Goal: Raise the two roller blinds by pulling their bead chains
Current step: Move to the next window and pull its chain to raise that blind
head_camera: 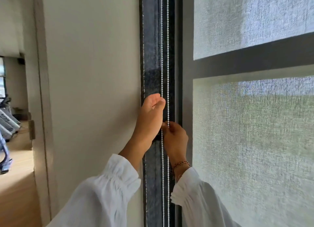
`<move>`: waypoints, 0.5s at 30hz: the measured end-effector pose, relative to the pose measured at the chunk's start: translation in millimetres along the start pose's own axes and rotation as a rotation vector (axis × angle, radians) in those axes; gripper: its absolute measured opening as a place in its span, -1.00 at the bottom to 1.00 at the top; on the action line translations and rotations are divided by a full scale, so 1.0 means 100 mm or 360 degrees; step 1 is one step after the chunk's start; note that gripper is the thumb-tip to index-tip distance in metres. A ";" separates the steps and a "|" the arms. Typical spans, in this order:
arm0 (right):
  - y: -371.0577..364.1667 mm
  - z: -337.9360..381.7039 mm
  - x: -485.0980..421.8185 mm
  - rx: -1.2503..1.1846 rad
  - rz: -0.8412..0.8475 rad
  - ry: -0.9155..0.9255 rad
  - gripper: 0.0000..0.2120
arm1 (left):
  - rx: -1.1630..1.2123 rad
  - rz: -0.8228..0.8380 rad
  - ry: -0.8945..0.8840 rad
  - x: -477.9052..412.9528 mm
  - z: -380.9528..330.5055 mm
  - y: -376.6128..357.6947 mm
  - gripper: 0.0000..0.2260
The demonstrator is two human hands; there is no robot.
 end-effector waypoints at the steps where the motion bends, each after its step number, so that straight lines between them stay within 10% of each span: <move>1: 0.00 0.01 0.03 0.0001 -0.0079 0.0018 -0.84 | -0.0003 0.0034 -0.0032 0.01 -0.02 0.05 -0.71; 15: -0.04 0.74 1.26 0.0452 -0.0808 0.0780 -0.46 | 0.0980 0.0664 -0.0003 0.20 -0.33 0.17 -0.76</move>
Point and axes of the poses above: each hand's wrist, its own x-axis away from the middle knuckle, its own y-axis out of the back of the hand, z = x × y, the point moved 4 cm from there along -x, towards the middle knuckle, and after that the axes turned 10 degrees about z, right-handed, at the moved point
